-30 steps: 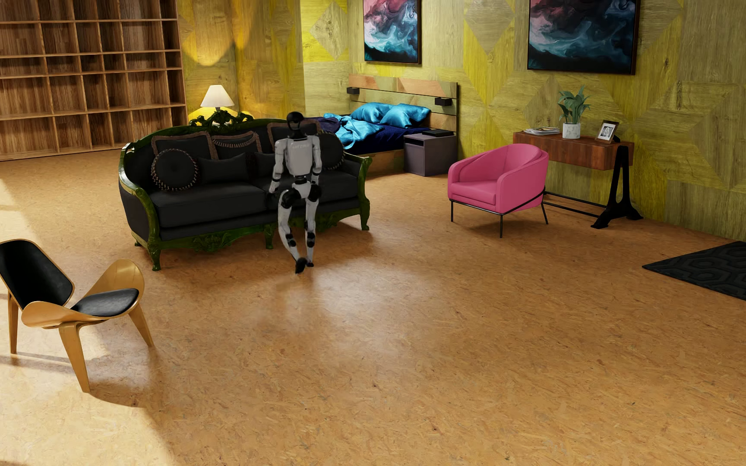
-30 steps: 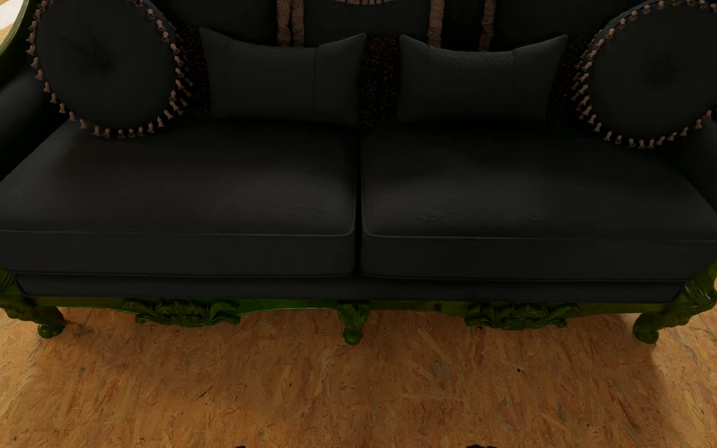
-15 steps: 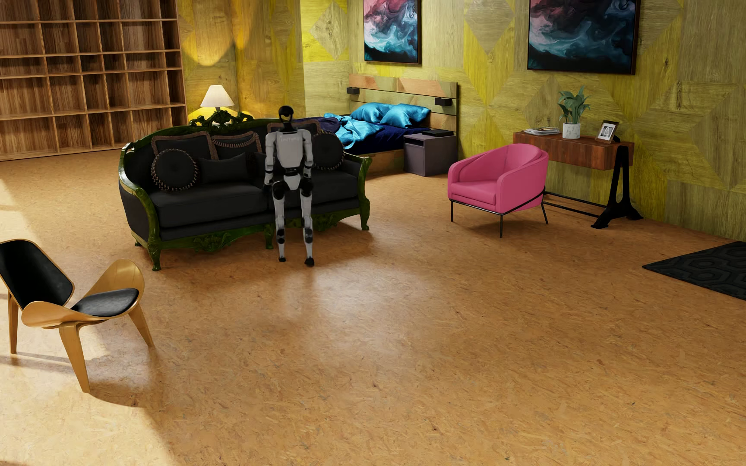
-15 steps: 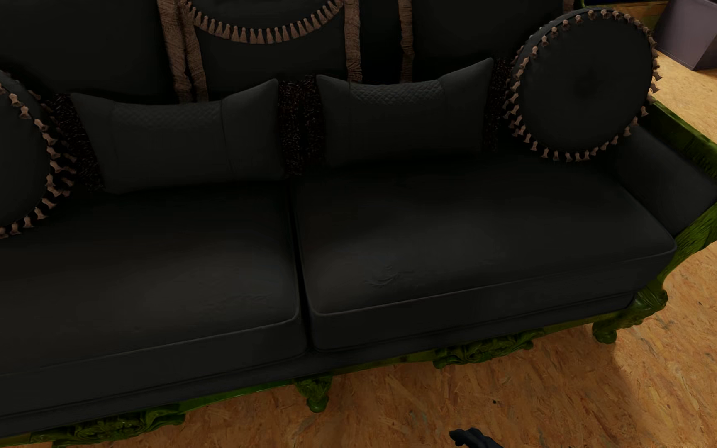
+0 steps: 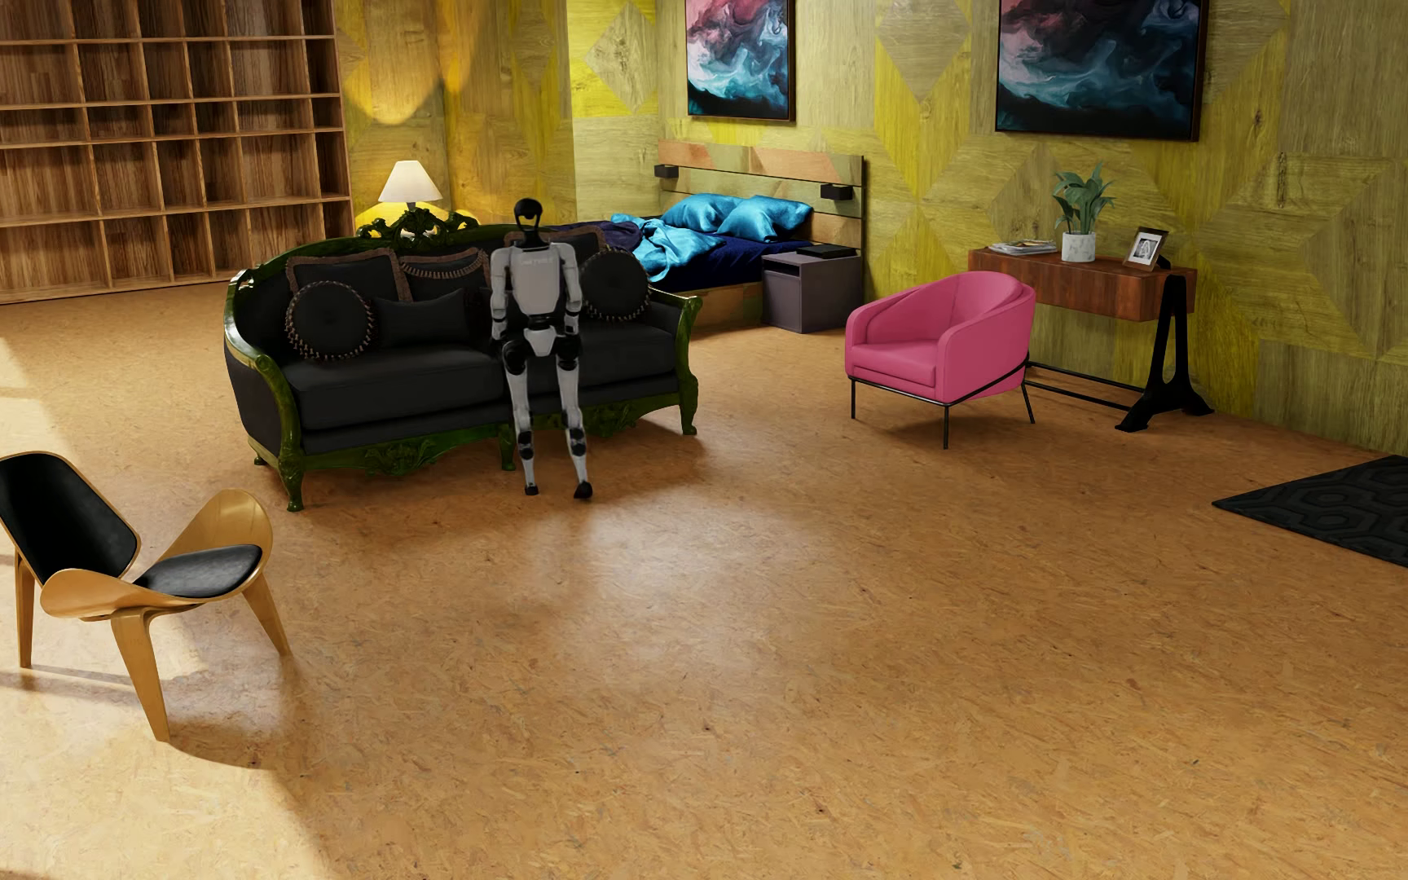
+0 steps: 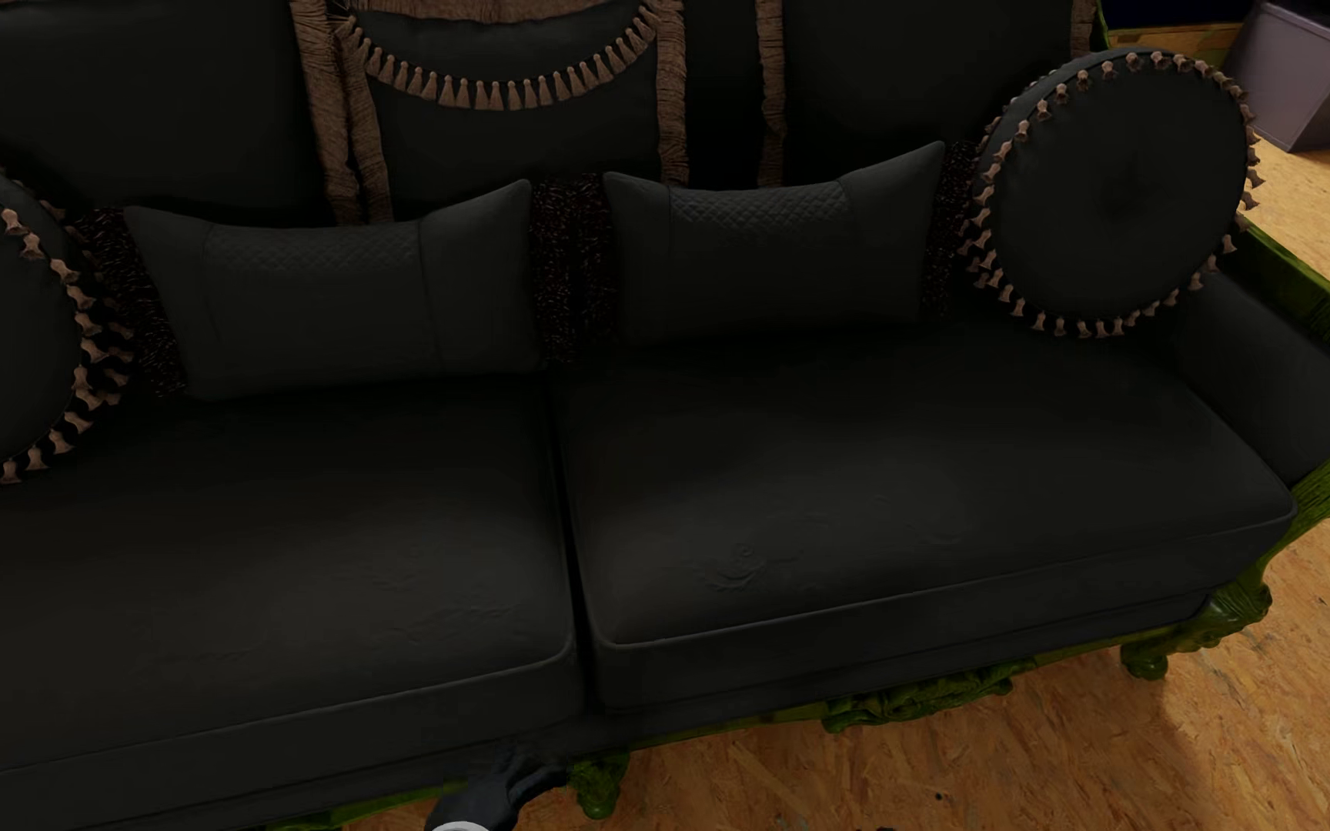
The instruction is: Head to dark sofa
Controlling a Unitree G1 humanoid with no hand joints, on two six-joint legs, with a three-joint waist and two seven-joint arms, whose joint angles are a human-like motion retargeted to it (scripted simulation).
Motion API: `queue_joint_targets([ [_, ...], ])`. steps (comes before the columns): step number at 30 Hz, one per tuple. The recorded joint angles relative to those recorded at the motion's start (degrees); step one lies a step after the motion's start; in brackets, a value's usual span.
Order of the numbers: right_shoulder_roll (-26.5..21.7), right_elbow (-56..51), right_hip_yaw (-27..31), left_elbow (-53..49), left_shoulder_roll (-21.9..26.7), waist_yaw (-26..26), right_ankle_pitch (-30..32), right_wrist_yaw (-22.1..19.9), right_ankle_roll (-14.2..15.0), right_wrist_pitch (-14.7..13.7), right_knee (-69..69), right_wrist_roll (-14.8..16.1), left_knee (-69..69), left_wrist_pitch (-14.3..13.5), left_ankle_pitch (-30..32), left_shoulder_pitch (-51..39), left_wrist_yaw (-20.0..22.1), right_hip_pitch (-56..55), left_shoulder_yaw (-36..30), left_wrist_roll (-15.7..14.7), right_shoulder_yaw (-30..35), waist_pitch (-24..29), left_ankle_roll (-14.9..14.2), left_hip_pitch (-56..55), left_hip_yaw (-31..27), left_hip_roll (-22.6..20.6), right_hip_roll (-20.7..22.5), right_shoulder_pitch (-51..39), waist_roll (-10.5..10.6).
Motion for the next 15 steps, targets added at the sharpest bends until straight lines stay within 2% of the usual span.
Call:
queue_joint_targets([
  [6, -0.85, -2.62, -0.60, 5.40, -0.77, 0.25, 0.97, 0.09, 0.52, -0.82, 6.04, 1.00, 0.96, 1.49, -1.46, 2.70, -0.23, -3.01, 0.15, 1.14, 0.46, -0.31, 0.83, -0.36, -0.43, -2.03, -1.56, -1.46, -0.83],
  [15, -2.56, 1.13, -1.41, 5.06, 0.18, 0.77, 3.04, 1.43, 2.80, 0.23, 15.05, -0.19, 2.54, 2.39, -2.97, 5.47, -0.06, -7.56, 2.84, 1.15, -0.02, -0.42, 1.23, -0.96, -0.75, -4.39, -3.67, -1.47, -2.18],
])
